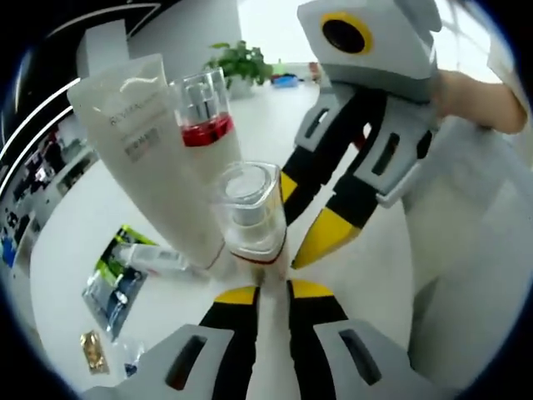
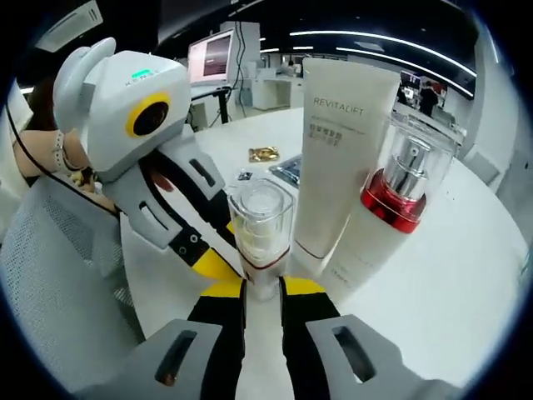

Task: Arrange the skincare products in the storage area until every visible bottle or jar stands upright without overlapping.

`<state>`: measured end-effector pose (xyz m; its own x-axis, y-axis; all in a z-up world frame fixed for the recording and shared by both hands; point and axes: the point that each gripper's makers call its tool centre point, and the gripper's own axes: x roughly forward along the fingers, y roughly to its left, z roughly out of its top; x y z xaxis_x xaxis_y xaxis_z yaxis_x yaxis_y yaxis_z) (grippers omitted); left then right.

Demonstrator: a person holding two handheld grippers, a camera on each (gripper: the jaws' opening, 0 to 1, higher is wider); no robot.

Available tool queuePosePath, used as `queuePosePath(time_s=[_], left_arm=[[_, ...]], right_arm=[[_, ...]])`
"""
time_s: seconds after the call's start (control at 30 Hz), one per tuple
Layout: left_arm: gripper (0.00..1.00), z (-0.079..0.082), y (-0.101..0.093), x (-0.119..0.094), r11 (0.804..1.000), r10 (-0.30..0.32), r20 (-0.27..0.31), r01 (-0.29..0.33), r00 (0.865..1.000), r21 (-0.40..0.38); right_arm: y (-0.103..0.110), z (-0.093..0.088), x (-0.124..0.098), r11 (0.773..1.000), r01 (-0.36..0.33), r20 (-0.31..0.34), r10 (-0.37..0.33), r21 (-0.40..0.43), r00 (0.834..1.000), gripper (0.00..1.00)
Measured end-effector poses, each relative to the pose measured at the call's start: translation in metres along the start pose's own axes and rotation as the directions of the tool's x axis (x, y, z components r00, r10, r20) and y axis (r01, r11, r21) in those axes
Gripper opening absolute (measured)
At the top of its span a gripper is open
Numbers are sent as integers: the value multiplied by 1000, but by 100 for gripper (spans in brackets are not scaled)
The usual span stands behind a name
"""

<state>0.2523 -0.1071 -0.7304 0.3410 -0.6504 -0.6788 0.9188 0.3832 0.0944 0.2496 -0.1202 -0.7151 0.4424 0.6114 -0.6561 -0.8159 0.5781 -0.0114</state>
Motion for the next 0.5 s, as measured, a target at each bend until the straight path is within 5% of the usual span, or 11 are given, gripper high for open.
queuePosePath(time_s=[0.5], left_arm=[[9, 11, 2, 11, 1000, -10, -10, 10, 1000, 5]], right_arm=[[-14, -8, -1, 998, 47, -6, -46, 31, 999, 15]])
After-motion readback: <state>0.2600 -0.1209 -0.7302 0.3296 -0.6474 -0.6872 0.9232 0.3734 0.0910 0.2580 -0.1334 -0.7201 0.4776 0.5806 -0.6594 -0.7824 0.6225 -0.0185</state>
